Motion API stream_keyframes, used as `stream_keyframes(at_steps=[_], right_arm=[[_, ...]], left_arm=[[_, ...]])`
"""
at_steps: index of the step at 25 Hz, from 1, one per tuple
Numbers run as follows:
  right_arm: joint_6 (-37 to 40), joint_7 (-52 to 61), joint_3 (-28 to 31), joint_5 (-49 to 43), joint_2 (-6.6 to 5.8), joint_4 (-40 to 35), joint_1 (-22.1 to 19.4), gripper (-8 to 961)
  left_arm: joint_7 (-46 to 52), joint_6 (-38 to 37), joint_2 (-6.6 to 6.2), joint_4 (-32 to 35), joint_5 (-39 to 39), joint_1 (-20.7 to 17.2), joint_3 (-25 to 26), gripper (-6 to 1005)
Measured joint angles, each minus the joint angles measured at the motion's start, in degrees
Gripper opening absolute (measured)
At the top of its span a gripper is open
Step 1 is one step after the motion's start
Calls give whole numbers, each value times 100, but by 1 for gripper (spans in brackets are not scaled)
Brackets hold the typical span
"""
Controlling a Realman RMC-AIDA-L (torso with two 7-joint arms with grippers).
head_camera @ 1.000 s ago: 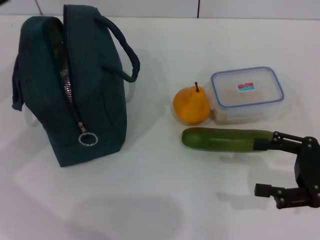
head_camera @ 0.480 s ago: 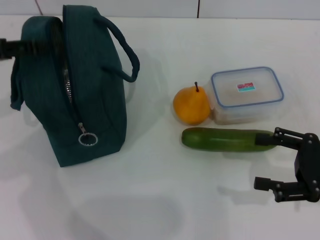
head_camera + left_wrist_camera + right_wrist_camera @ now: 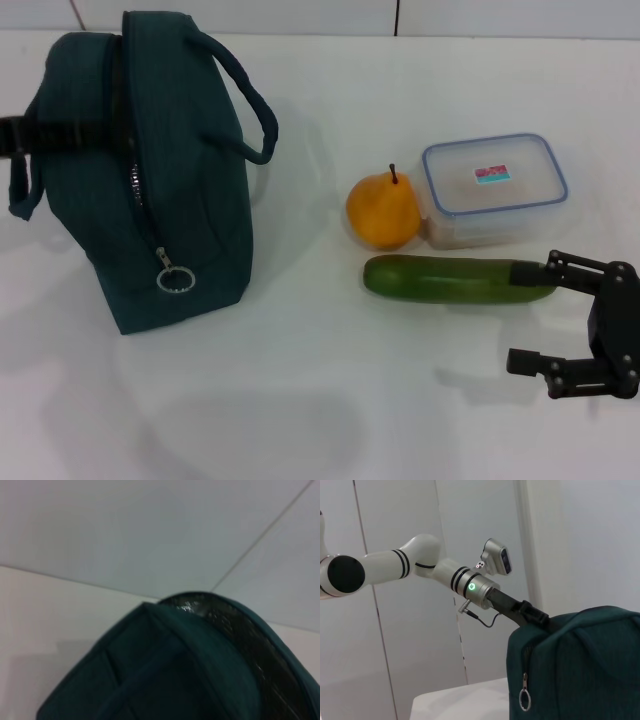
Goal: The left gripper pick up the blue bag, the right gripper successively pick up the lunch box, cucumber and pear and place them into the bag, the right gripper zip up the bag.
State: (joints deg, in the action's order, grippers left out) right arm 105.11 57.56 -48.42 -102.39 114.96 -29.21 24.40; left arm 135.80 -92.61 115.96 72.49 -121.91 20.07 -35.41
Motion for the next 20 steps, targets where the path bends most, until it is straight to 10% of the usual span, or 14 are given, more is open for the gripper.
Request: stream_keyframes(at_steps=[20], right_arm=[[-79, 6, 14, 48, -17, -24, 12, 874]], left_arm=[[2, -355, -5, -76, -3, 75, -80, 172]])
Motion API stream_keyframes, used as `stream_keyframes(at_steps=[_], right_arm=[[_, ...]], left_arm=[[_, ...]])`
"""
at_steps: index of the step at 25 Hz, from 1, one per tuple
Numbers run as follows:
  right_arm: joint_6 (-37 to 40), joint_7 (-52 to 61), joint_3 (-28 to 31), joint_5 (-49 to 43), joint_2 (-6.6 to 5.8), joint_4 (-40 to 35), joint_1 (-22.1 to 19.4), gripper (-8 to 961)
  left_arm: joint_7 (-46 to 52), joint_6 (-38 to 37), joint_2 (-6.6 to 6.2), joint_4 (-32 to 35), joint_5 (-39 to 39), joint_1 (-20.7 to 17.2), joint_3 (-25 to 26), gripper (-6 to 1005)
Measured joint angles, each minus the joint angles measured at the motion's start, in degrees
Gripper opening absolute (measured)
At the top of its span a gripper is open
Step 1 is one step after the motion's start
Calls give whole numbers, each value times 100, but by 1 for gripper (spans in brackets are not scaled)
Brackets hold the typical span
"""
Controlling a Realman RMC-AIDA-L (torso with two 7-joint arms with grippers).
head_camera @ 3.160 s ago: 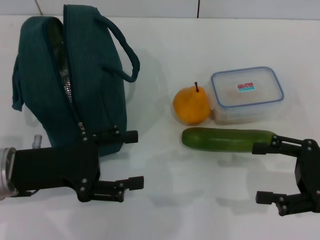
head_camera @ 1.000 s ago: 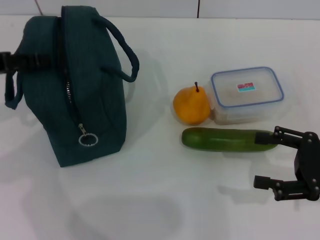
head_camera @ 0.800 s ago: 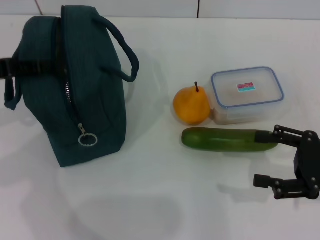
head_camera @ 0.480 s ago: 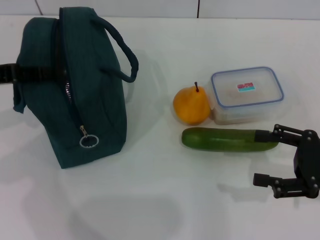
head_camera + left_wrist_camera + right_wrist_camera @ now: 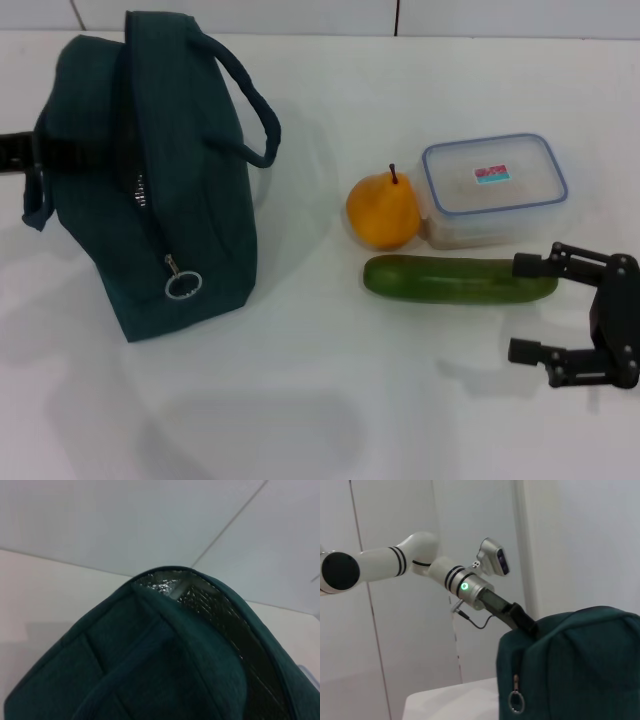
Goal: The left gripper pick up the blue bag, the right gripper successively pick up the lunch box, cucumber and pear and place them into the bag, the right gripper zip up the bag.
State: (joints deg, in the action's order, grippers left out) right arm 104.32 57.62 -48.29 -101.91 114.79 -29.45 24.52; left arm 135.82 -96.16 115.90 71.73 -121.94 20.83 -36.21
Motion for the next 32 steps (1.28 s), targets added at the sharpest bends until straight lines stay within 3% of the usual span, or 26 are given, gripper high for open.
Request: stream_keyframes(at_steps=[10, 16, 32], right_arm=[[-55, 36, 455, 95, -29, 25, 0, 874], [-104, 38, 521, 107, -14, 20, 8, 874], [-548, 346, 534, 395, 16, 43, 61, 875]], left_arm=[[3, -726, 104, 1, 358, -20, 1, 43], [-79, -774, 193, -206, 280, -66, -5, 39], [-556, -762, 32, -727, 333, -3, 62, 39]])
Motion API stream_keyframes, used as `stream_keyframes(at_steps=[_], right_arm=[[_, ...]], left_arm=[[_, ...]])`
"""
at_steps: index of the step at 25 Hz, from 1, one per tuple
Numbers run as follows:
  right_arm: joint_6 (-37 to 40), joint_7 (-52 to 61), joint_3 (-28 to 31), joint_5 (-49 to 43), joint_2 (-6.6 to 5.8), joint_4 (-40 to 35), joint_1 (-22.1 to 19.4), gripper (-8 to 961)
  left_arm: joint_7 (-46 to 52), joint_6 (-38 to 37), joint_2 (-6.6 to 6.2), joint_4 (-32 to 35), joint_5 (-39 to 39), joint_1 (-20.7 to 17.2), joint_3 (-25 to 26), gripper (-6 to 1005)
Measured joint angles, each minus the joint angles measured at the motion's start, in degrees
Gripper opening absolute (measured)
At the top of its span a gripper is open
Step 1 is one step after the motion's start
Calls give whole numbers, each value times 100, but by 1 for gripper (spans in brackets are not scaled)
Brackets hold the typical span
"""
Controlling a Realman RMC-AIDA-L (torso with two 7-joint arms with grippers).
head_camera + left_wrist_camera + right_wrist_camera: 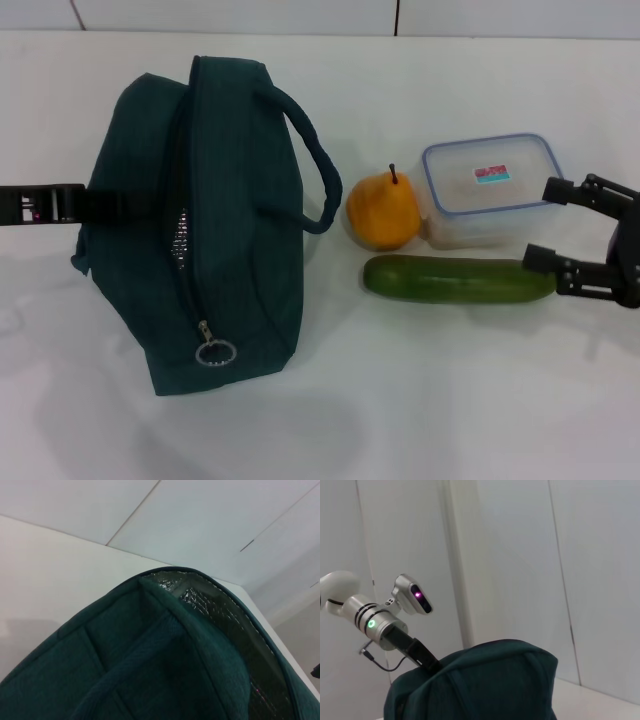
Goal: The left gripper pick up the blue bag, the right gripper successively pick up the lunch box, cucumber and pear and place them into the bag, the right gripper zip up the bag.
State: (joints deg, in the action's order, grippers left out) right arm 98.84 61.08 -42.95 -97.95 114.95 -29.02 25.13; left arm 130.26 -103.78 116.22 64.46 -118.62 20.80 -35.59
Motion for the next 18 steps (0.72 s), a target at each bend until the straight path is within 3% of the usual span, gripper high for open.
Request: stream_keyframes(at_steps=[7, 18], right_arm=[[-161, 92, 43, 181, 8, 23, -38, 875], [-1136, 844, 717, 226, -25, 248, -127, 875]], left_arm=[[159, -13, -9, -11, 2, 13, 60, 39], [793, -80, 56, 33, 342, -84, 43, 39]])
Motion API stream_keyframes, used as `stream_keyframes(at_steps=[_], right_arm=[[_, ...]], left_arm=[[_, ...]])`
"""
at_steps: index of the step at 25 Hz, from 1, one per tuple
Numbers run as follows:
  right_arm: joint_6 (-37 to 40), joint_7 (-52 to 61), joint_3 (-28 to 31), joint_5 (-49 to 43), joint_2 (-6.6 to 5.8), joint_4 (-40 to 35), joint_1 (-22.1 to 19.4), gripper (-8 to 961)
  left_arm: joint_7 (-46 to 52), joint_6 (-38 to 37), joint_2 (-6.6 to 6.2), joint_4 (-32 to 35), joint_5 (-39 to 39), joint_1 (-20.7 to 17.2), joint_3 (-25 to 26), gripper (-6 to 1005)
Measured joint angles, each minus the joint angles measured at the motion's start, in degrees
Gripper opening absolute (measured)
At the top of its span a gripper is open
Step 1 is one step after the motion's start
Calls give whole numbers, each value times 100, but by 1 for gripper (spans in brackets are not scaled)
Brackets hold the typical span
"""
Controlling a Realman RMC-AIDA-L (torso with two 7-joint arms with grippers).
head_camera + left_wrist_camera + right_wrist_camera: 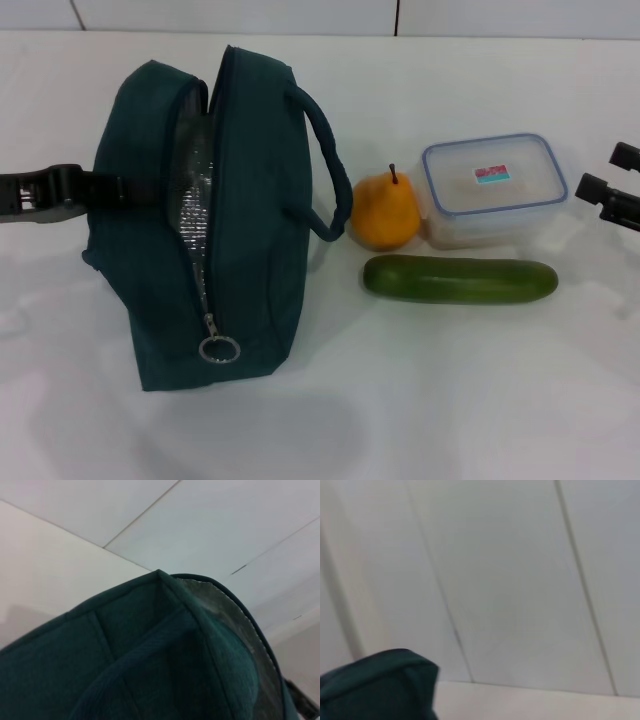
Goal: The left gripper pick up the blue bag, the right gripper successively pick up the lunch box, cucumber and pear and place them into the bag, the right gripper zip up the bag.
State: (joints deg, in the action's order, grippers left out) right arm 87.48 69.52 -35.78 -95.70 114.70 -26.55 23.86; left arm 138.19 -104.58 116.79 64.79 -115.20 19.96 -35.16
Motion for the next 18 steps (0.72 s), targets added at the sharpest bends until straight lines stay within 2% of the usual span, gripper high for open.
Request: stream_keyframes(at_steps=[6, 11, 18], right_arm=[[-326, 145, 22, 191, 13, 95, -62, 874], [-532, 216, 217, 388, -78, 371, -73, 874], [-1117, 754, 388, 448, -129, 497, -41, 875]], left_arm=[[-5, -55, 97, 11, 90, -53, -13, 39], [-22, -100, 191, 74, 95, -82, -17, 39], [5, -203, 258, 86, 305, -68, -84, 39]])
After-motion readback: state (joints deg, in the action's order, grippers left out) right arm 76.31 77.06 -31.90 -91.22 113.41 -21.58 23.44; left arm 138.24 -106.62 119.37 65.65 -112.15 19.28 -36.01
